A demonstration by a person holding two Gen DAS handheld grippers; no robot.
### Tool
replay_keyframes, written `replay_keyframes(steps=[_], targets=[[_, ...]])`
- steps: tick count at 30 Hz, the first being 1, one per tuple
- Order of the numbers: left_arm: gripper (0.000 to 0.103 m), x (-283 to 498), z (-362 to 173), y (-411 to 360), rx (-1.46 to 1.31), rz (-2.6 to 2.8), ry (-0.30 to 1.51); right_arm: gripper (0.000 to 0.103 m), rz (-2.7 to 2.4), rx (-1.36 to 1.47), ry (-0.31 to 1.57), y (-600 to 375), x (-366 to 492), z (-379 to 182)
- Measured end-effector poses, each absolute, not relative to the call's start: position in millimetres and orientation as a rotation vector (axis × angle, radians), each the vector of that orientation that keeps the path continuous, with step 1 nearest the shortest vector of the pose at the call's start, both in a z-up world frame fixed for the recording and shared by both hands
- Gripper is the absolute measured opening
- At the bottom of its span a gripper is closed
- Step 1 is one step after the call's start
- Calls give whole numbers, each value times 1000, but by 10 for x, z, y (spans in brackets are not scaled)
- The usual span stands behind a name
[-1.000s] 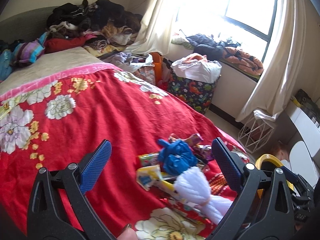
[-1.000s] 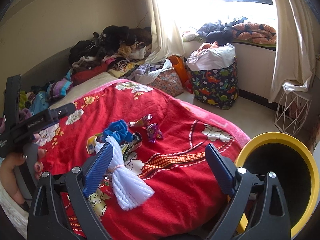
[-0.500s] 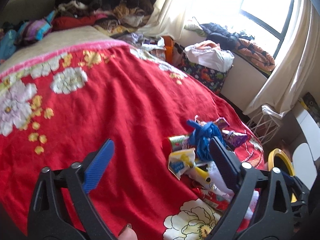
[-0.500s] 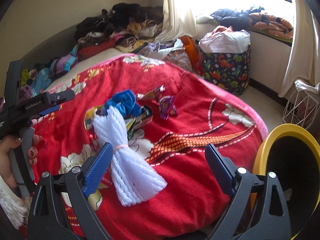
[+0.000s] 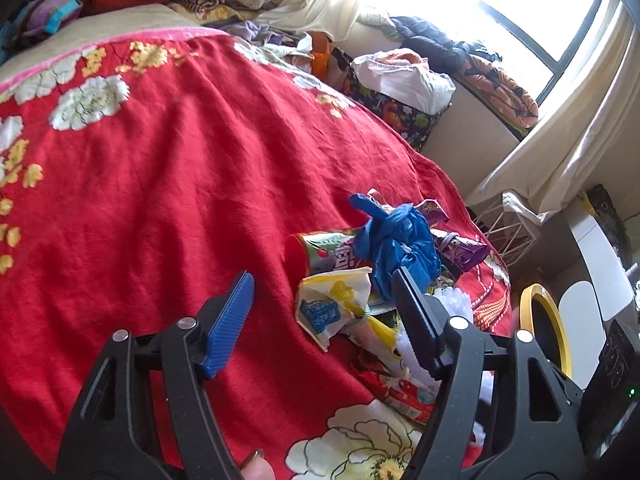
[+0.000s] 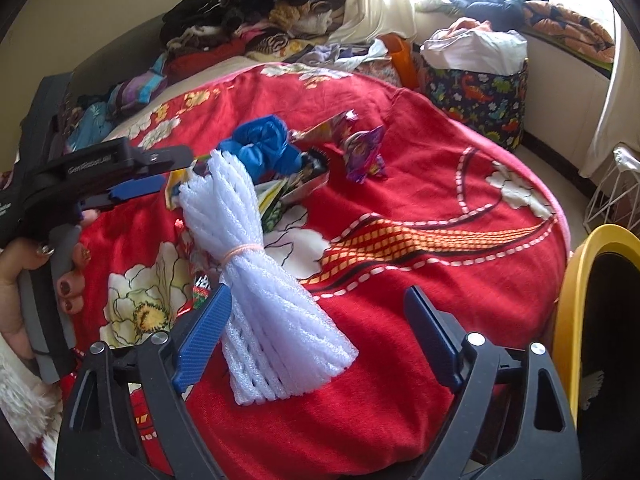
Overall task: Collect trash
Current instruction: 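Grasp the white foam mesh with right gripper while left gripper grasps yellow chip bag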
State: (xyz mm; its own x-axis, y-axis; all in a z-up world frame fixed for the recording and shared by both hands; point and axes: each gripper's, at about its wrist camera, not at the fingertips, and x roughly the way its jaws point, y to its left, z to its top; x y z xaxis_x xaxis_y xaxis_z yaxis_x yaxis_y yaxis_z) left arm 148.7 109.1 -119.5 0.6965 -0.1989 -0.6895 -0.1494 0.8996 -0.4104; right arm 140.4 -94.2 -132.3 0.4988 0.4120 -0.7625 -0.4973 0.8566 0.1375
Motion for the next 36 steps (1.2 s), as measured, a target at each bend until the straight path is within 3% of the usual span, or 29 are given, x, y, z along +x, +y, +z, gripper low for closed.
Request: replay_keyframes(steps=[15, 18, 28, 36], targets=[[48, 1565, -1265, 961, -407, -14, 849, 35, 647, -145, 909, -793, 1234, -1344], [35, 1561, -1266, 949, -392, 1, 850, 26, 656, -144, 897, -792, 1199, -1322], [30, 1433, -1114, 934, -366, 20, 824, 15, 607, -104, 854, -938, 1122, -1236], [30, 1324, -942, 954, -358, 17, 792, 15, 577, -51, 811, -1129, 1092, -1125]])
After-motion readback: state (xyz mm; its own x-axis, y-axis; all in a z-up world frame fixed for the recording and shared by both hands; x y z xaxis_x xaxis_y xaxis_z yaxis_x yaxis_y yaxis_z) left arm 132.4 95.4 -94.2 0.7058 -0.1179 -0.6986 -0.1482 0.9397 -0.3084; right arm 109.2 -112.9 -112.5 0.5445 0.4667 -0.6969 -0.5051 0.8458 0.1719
